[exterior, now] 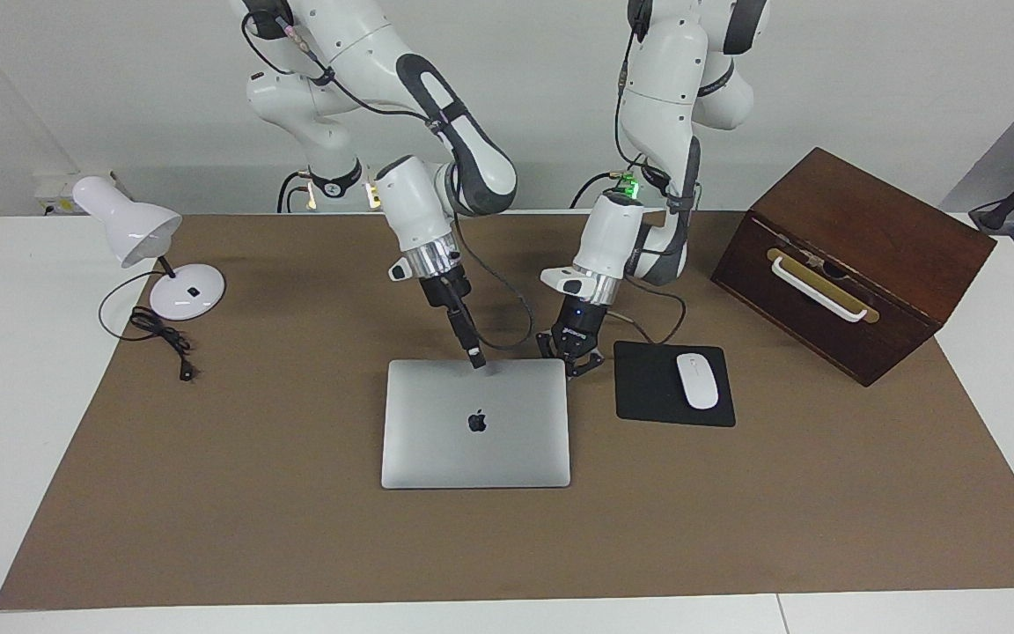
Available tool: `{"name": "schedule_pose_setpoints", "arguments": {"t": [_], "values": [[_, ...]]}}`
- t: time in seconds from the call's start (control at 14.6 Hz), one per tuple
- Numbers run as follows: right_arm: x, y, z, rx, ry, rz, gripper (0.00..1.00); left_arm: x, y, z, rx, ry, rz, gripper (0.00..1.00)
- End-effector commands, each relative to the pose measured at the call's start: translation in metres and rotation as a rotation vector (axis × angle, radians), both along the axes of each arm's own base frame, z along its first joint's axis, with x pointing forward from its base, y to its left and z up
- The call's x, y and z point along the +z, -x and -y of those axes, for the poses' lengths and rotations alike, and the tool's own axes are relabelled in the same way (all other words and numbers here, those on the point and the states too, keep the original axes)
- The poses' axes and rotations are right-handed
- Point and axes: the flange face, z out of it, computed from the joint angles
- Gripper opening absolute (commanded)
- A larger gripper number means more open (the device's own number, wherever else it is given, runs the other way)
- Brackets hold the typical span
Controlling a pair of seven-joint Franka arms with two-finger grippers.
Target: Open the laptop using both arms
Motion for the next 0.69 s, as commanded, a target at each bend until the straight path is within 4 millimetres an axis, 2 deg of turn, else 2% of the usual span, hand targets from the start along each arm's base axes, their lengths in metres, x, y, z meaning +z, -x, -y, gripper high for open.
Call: {"name": "schedule_pose_setpoints", "arguments": {"t": [0.0, 0.62], "values": [[0.001, -0.011, 0.002, 0.012, 0.016, 0.024, 1.0, -0.019, 0.004, 0.007, -0.015, -0.018, -0.014, 0.0], [0.008, -0.032, 0.011, 0.025, -0.001, 0.033, 1.0, -0.02, 0.005, 0.007, -0.015, -0.02, -0.016, 0.0]]}}
